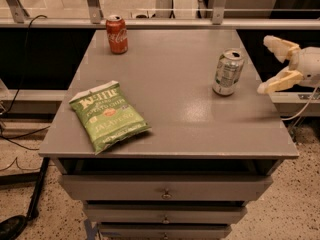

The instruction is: Place 7up can upright

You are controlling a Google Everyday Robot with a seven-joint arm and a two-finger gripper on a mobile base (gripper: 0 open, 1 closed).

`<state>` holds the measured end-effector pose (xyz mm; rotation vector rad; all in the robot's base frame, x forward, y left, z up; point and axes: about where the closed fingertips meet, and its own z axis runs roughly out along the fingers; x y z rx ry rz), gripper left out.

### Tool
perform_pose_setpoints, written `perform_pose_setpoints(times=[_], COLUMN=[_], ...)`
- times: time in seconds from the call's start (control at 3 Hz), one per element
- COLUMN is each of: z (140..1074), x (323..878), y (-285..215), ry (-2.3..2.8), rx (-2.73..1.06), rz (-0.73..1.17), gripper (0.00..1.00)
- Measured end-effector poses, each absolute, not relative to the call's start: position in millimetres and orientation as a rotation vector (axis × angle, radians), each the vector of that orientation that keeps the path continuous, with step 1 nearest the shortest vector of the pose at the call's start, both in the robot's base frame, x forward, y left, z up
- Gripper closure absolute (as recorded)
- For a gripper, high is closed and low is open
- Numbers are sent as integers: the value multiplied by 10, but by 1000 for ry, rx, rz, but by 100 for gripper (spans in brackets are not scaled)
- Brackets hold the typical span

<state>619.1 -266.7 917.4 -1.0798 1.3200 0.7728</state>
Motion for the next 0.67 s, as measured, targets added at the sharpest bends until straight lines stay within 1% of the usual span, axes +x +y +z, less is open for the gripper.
perform_pose_setpoints(times=[0.33, 0.67], z=[9459, 9469], x=[5994, 5962], y=[-3263, -3317], ry=[1392, 1397], rx=[-1044, -1038], rz=[580, 571], gripper=[0, 0])
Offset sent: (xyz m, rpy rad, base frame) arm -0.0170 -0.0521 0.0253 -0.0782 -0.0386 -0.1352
